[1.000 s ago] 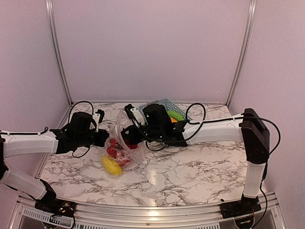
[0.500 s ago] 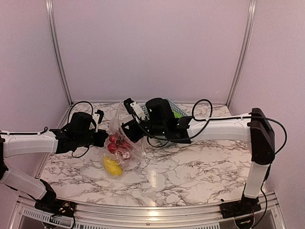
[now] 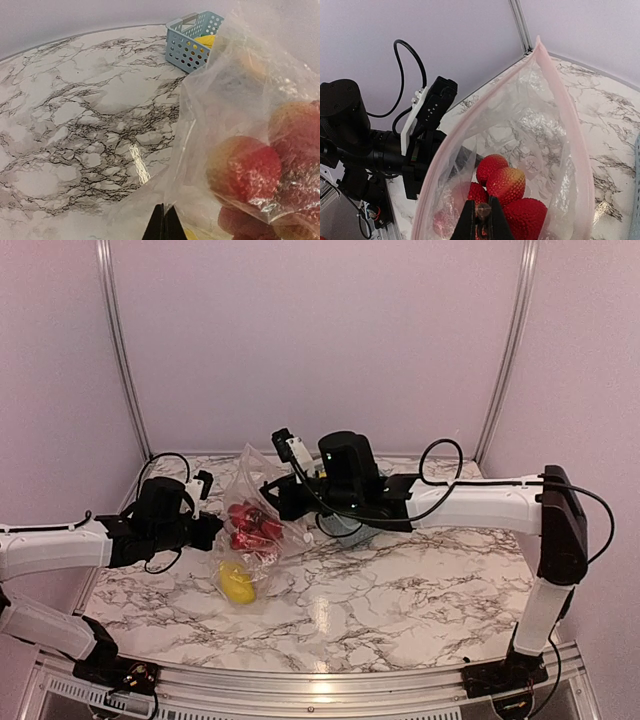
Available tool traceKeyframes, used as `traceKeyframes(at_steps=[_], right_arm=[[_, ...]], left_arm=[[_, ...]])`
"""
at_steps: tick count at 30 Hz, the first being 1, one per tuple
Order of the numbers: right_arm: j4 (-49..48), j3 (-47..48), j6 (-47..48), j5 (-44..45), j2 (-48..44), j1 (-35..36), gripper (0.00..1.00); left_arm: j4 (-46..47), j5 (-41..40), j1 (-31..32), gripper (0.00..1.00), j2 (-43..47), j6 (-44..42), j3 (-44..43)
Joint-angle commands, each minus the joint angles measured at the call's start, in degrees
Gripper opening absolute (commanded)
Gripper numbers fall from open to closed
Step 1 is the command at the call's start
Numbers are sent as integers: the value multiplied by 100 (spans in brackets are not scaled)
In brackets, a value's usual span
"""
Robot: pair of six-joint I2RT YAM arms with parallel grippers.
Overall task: Open the zip-top bag and remove the fake food
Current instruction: Pick up the fake fruit from the zipper food storage bag.
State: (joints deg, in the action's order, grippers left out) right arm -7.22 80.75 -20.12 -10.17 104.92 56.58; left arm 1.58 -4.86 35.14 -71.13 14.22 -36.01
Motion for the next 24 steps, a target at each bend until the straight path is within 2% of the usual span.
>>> traceKeyframes(at_steps=[1,6,10,24], right_arm=[[-78,479,-270,-305,86,-55,0],[75,987,-248,-470,391,90,0],[46,1046,-289,-421,307,114,0],[-309,400,-459,-368,-601,-248,0]], left_arm=[[351,254,-25,0,275,-241,17],[328,310,30,0,143,-329,-160],[216,151,28,0,-17,-296,-190],[4,-224,20,0,-21,-228,-121]])
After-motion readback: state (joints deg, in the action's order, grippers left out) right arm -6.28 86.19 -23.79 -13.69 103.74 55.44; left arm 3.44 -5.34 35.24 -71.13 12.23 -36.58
